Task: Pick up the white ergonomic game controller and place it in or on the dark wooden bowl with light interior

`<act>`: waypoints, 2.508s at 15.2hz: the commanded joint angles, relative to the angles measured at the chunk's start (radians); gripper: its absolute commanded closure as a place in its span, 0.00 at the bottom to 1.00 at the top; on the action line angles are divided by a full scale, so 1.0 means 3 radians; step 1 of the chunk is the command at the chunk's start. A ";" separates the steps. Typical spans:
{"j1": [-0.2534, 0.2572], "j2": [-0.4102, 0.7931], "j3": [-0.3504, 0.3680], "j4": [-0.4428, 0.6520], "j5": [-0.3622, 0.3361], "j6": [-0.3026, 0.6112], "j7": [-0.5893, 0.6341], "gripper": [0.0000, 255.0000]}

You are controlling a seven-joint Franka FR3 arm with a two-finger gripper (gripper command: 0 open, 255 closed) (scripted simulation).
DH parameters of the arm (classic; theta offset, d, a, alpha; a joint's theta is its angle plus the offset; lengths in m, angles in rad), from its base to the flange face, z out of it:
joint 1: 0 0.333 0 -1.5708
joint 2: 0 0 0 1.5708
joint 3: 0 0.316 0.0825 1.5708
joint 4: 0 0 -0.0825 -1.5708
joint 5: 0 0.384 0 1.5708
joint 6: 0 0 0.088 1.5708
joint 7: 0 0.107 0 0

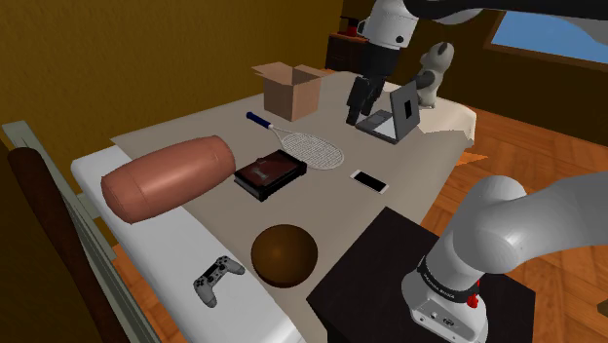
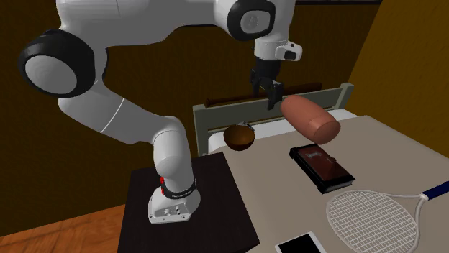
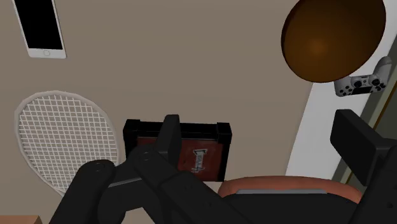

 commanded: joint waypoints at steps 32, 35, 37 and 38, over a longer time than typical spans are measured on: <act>-0.0085 0.2395 0.2551 -0.0163 -0.0451 0.2630 0.3394 0.00; -0.0012 0.2946 0.2574 0.0105 -0.1112 0.2699 0.4054 0.00; 0.0158 0.3291 0.2468 0.0315 -0.1495 0.2692 0.4435 0.00; 0.0257 0.3453 0.2401 0.0427 -0.1655 0.2680 0.4598 0.00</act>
